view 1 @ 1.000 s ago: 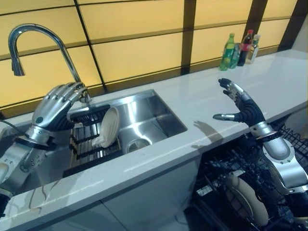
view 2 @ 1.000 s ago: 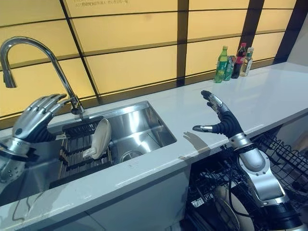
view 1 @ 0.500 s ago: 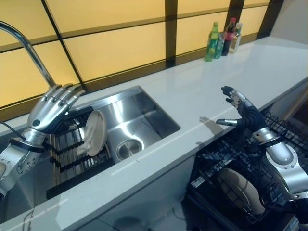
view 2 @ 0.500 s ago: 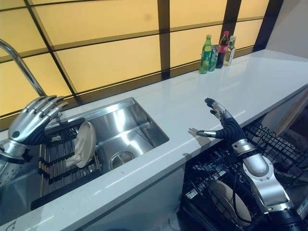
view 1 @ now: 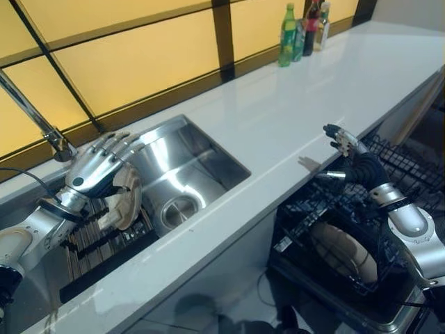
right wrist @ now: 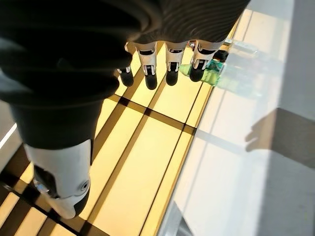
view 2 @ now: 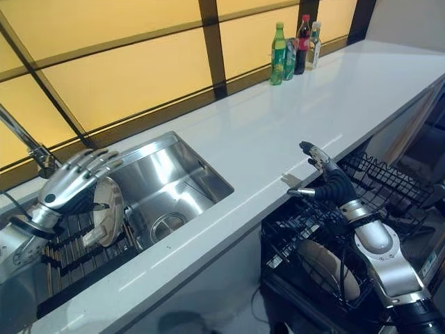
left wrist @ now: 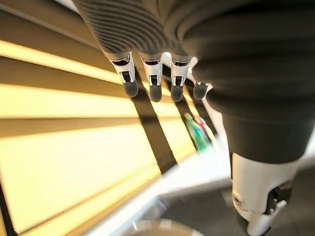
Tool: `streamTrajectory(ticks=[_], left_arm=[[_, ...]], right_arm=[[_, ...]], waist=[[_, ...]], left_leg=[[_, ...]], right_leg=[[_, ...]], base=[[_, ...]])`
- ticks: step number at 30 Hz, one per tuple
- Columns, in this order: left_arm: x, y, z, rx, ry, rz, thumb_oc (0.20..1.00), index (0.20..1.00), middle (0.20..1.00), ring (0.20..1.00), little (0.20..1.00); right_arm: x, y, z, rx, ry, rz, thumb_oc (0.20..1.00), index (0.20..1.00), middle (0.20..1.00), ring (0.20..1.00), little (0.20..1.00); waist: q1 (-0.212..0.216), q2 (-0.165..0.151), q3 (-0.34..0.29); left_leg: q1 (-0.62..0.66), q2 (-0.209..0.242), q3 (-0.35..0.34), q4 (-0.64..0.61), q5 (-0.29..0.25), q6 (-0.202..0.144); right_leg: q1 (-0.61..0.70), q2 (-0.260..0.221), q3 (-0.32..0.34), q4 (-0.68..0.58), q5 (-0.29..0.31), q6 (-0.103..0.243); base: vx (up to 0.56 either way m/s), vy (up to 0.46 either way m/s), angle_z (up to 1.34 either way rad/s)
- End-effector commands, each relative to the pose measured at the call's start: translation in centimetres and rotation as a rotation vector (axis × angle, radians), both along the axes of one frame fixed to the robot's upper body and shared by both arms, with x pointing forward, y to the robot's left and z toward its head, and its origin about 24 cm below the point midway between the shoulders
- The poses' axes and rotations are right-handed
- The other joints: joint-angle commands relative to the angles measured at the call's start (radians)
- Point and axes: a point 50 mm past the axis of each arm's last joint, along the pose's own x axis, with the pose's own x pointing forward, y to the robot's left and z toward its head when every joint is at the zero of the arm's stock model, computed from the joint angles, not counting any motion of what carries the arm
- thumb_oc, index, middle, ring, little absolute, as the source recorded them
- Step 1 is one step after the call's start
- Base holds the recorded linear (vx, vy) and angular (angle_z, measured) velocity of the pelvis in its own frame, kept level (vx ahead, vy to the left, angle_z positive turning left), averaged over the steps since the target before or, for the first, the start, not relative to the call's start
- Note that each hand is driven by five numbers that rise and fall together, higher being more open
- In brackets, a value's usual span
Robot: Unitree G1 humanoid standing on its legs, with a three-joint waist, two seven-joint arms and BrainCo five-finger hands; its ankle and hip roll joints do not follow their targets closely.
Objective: Pick up plates and place into dishwasher.
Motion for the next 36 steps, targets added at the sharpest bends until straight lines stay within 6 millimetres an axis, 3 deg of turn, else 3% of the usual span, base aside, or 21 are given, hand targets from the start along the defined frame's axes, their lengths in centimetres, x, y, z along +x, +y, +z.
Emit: streamTrajectory(ticks=[1, 7, 17, 24, 36], left_arm=[[0.7, 0.2, 2.4, 0.067, -0.040, -0.019, 1.000, 1.000, 1.000, 1.000, 1.000], [0.7, -0.3, 0.9, 0.188, 0.060, -0.052, 1.000, 1.000, 1.000, 1.000, 1.000], [0.8, 0.0, 0.8, 0.209, 0.071, -0.002, 1.000, 1.000, 1.000, 1.000, 1.000], [0.7, 0.8, 3.0, 0.182, -0.018, 0.036, 1.000, 1.000, 1.000, 1.000, 1.000], [0.2, 2.3, 3.7, 0.235, 0.021, 0.143, 1.000, 1.000, 1.000, 1.000, 1.000]], right_arm=[[0.4, -0.5, 4.6, -0.045, -0.155, 0.004, 1.000, 1.000, 1.000, 1.000, 1.000], [0.7, -0.6, 5.7, -0.089, -0.170, 0.005, 1.000, 1.000, 1.000, 1.000, 1.000], [1.2, -0.6, 6.5, -0.154, -0.155, 0.008, 1.000, 1.000, 1.000, 1.000, 1.000], [1.3, -0.4, 6.6, -0.155, -0.161, 0.015, 1.000, 1.000, 1.000, 1.000, 1.000], [1.6, 0.0, 6.6, -0.178, -0.129, 0.032, 1.000, 1.000, 1.000, 1.000, 1.000]], waist=[[-0.012, 0.020, 0.011], [-0.017, 0.039, 0.033], [-0.010, 0.071, 0.045], [0.008, 0.077, 0.054], [0.018, 0.108, 0.031]], left_leg=[[-0.145, -0.021, -0.035, 0.104, -0.020, 0.019], [-0.165, -0.036, -0.029, 0.112, -0.019, 0.017], [-0.179, -0.052, -0.031, 0.124, -0.016, 0.007], [-0.190, -0.050, -0.035, 0.121, -0.008, 0.003], [-0.171, -0.051, -0.042, 0.100, 0.000, -0.004]], right_leg=[[-0.067, -0.079, 0.018, 0.205, -0.148, 0.078], [-0.079, -0.100, 0.019, 0.197, -0.138, 0.086], [-0.083, -0.130, 0.011, 0.198, -0.137, 0.089], [-0.087, -0.145, -0.008, 0.196, -0.137, 0.089], [-0.076, -0.157, -0.020, 0.199, -0.147, 0.088]], base=[[0.01, 0.122, -0.04], [-0.01, 0.117, -0.02], [0.02, 0.115, 0.02], [-0.02, 0.027, 0.00], [0.01, 0.033, 0.02]])
